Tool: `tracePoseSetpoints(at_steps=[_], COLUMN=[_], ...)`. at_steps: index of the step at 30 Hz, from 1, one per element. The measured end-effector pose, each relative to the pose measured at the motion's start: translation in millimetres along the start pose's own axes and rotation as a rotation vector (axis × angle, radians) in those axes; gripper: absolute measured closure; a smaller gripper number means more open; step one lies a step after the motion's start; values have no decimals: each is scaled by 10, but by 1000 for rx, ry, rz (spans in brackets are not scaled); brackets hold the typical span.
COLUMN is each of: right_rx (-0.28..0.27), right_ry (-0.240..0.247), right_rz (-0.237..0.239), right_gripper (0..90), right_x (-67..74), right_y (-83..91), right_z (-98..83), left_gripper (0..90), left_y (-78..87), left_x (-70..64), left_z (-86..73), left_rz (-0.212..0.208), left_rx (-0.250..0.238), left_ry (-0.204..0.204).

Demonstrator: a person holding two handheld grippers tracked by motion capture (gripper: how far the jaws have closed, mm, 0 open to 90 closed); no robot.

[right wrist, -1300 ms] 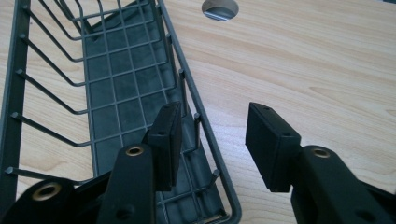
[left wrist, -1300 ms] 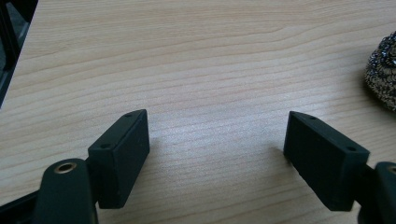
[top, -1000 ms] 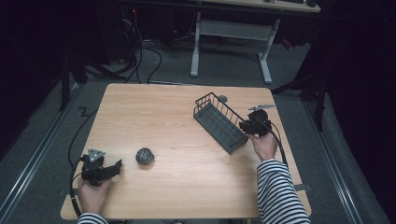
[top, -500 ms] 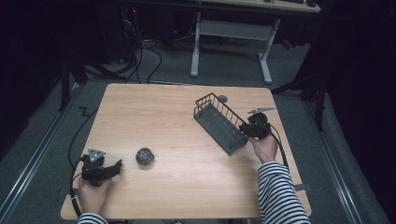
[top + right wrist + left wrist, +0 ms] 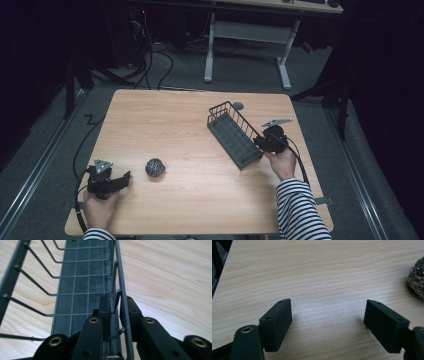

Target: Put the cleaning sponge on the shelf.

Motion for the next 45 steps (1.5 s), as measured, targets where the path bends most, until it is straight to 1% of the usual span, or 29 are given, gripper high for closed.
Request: tracePoseSetpoints(at_steps=[1, 2, 3, 4, 5, 8, 12, 17, 18, 19, 21, 22, 26, 30, 34, 35, 39, 41, 44, 45], right_rx=[-11, -11, -12, -12, -12, -16, -32, -27, -27, -23, -27, -37, -55, -58, -56, -55, -62, -81, -80, -79], right_ry=[-7, -7, 3, 3, 14, 30, 23, 57, 57, 81, 94, 87, 74, 75, 100, 115, 128, 112, 108, 108], right_rz=[13, 13, 17, 17, 15, 24, 43, 57, 57, 57, 57, 65, 90, 95, 100, 102, 104, 118, 120, 114], right_gripper=[798, 798, 798, 798, 798, 798, 800, 806, 806, 805, 805, 805, 807, 807, 806, 806, 805, 805, 792, 762], right_x=[30, 30, 62, 62, 79, 172, 215, 347, 347, 417, 465, 489, 536, 571, 641, 672, 710, 721, 726, 725], right_y=[17, 17, 35, 35, 42, 68, 90, 134, 134, 148, 158, 160, 182, 209, 233, 243, 256, 267, 272, 273], right_z=[-23, -23, -38, -38, -42, -61, -93, -113, -113, -113, -119, -129, -180, -209, -220, -222, -234, -264, -270, -268], left_gripper=[229, 229, 229, 229, 229, 229, 229, 229, 229, 229, 229, 229, 229, 229, 229, 229, 229, 229, 230, 230], left_y=[0, 0, 0, 0, 0, 0, 0, 0, 0, 0, 0, 0, -1, 0, -1, -1, 0, 0, -1, 0], left_x=[1, 1, 0, 0, 1, 1, 1, 0, 0, 0, 1, 1, -1, 0, 0, 0, 0, 1, -1, 0], left_z=[0, 0, 0, 0, 0, 0, 0, 0, 0, 0, 0, 0, 0, 0, 0, 0, 0, 0, 0, 0], left_rz=[0, 0, -1, -1, -1, 0, -1, 0, 0, 0, -1, -1, 1, 0, 1, 1, 0, -1, 1, 0], left_rx=[0, 0, 0, 0, 0, 0, 0, 0, 0, 0, 0, 0, -1, 0, -1, -1, 0, 0, -1, 0], left_ry=[0, 0, 1, 1, 1, 0, 0, 0, 0, 0, 0, 0, 0, 0, 0, 0, 0, 0, -1, 0])
Point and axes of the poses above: each handheld gripper's, and its own axes: y roughly backward along the jaws, z roughly out of its top, x roughly to its left, the point moved 3 cm from there along -y, roughly forward along the jaws, and after that the axes turned 9 degrees about y, right-handed, at the moved point
